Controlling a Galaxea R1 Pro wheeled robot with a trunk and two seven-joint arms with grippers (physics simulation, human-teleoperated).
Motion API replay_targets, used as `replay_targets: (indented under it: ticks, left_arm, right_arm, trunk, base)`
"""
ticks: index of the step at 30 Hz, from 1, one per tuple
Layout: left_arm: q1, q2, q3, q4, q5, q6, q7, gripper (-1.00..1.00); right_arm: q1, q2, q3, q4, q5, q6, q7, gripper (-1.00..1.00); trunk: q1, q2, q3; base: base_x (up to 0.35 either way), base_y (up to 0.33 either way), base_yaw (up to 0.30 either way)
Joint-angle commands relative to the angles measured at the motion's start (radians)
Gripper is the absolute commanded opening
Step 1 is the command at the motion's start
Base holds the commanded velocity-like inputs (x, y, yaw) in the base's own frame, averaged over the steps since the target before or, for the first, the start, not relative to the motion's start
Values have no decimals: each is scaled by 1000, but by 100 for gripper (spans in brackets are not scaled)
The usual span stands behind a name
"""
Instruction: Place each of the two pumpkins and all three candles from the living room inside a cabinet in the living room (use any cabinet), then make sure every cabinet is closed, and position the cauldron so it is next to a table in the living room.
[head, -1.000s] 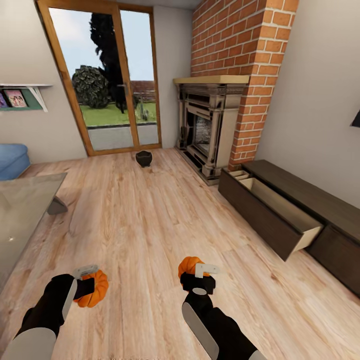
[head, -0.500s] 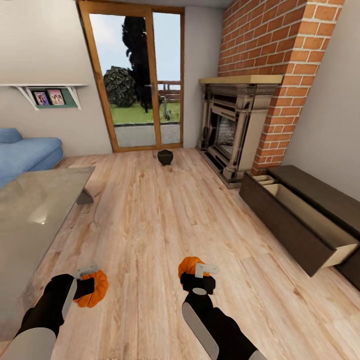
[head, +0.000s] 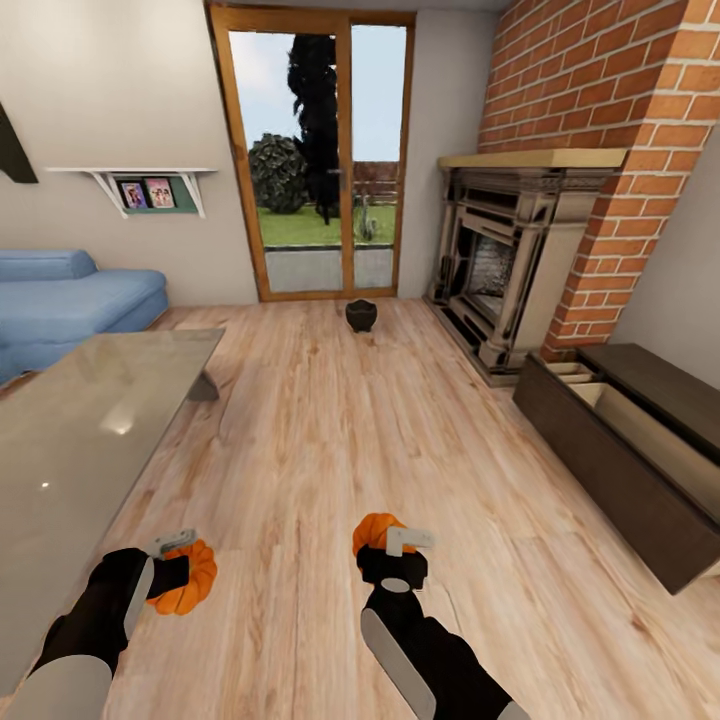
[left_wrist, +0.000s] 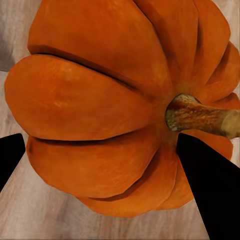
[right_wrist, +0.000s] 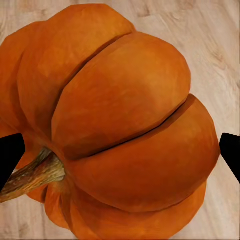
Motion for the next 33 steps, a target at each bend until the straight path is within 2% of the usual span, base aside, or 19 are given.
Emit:
replay_targets:
  ticks: [1,33]
  left_arm:
    - [0,0,0,0,-1,0,2,-100]
    - [0,1,0,0,0,-1,1,-100]
  right_arm:
    - [0,0,2,0,4,0,0,-100]
    - [0,0,8,1,4,-2,0,-100]
  trunk:
    - [0,0,0]
    - [0,0,0]
  base:
    - [310,0,13]
    - [330,0,-16]
